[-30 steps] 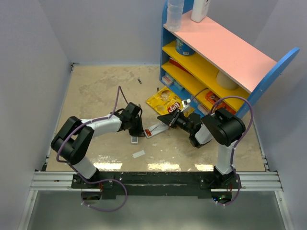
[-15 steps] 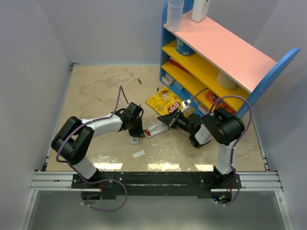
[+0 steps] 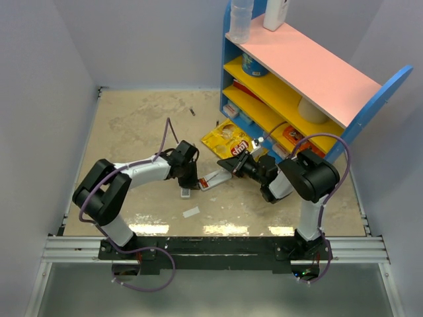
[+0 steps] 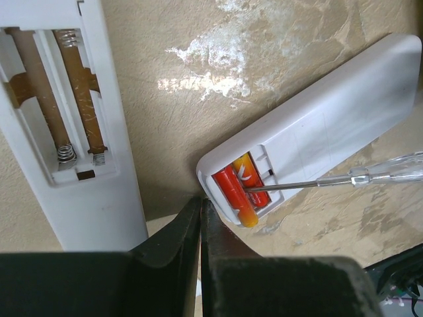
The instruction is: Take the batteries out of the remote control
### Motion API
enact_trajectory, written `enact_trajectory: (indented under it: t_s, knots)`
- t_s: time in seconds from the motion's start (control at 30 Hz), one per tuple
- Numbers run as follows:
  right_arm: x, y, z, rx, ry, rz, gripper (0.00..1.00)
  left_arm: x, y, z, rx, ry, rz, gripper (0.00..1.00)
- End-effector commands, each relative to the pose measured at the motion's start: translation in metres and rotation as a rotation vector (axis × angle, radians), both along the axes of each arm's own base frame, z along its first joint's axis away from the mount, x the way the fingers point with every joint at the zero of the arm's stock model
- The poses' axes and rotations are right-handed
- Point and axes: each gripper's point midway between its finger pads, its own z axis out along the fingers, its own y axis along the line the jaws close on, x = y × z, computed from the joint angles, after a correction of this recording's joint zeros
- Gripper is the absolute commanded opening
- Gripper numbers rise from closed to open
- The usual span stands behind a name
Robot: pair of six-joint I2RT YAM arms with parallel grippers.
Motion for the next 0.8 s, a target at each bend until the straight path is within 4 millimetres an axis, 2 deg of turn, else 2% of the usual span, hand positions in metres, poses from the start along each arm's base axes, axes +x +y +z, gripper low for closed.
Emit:
enact_trajectory:
  t_s: [0.0, 0.1, 0.3, 0.43, 0.53, 0.57, 0.6, 0.77]
  knots:
    - [-0.024, 0.004, -0.036, -0.021, 0.291, 0.030, 0.00, 0.025, -0.040, 0.009, -0.103, -0.096, -0.019, 0.10]
    - [-0.026, 0.003, -0.036, -0.036, 0.318, 0.033, 0.00, 0.025, -0.039, 0.006, -0.087, -0.100, -0.015, 0.10]
    - [-0.029, 0.006, -0.024, 0.020, 0.329, 0.047, 0.00, 0.024, -0.042, -0.004, -0.079, -0.086, -0.016, 0.10]
    - [-0.030, 0.007, -0.021, 0.062, 0.354, 0.050, 0.00, 0.024, -0.046, -0.001, -0.083, -0.094, -0.021, 0.10]
    - [-0.034, 0.008, -0.019, 0.154, 0.375, 0.055, 0.00, 0.026, -0.047, 0.001, -0.079, -0.103, -0.020, 0.10]
    - [-0.035, 0.009, -0.008, 0.205, 0.354, 0.069, 0.00, 0.026, -0.046, 0.001, -0.077, -0.103, -0.016, 0.10]
    - [-0.037, 0.010, -0.016, 0.201, 0.372, 0.073, 0.00, 0.026, -0.046, 0.000, -0.075, -0.103, -0.019, 0.10]
    - [-0.034, 0.011, -0.016, 0.169, 0.302, 0.089, 0.00, 0.026, -0.049, -0.001, -0.079, -0.097, -0.020, 0.10]
